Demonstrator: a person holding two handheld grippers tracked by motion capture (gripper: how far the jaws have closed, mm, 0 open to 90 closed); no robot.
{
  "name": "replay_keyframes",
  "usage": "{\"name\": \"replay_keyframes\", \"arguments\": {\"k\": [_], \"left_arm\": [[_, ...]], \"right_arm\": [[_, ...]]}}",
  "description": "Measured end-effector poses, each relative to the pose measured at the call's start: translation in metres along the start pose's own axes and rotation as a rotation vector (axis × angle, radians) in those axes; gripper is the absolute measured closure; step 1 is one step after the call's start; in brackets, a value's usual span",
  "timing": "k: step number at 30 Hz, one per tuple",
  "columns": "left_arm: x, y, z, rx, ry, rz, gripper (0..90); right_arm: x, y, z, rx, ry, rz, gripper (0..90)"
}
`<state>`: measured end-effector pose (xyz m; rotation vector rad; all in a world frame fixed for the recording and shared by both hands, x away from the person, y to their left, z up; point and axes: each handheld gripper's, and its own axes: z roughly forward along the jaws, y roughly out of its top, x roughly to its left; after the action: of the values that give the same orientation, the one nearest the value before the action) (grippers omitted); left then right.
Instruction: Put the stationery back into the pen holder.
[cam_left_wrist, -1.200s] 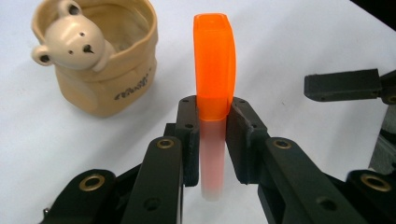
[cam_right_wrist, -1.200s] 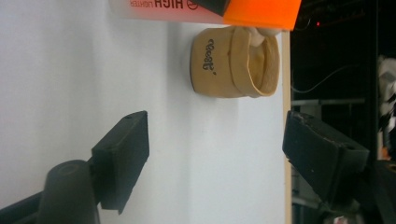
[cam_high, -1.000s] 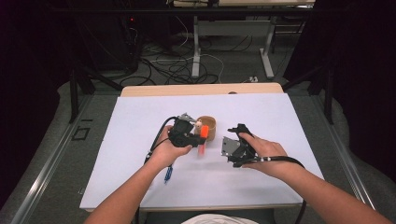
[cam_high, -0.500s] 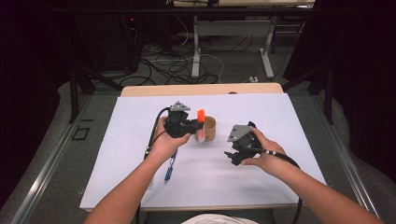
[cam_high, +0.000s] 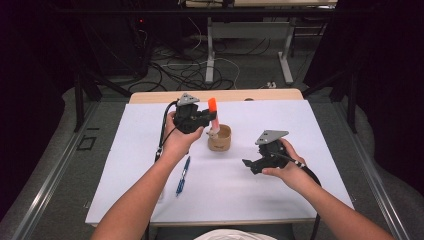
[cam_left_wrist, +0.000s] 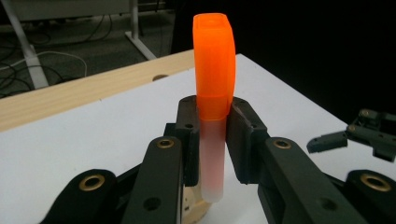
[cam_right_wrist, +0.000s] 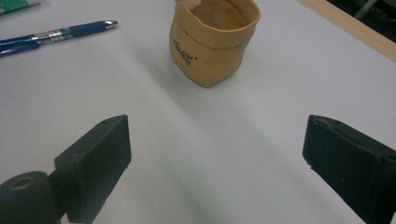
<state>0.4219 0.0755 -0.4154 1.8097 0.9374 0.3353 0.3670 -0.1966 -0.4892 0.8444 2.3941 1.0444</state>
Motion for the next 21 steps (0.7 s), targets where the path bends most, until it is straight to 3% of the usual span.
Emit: {"name": "replay_keyframes", "arguments": {"k": [9,14,21], "left_arm": [[0.008,0.008,0.007,-0.038,0.040,-0.008,76.2],[0.014,0.005,0.016,-0.028,0.071,-0.011,76.1],[0.018,0.001,0.026,-0.015,0.084,-0.010,76.1]], "right_arm": [[-0.008,-0.009,-0.002,-0.043,-0.019,0.058,7.7],[-0.010,-0.014,-0.001,-0.045,-0.025,0.081,8.2],[-0.009,-0.018,0.004,-0.062,-0.034,0.085,8.6]]}}
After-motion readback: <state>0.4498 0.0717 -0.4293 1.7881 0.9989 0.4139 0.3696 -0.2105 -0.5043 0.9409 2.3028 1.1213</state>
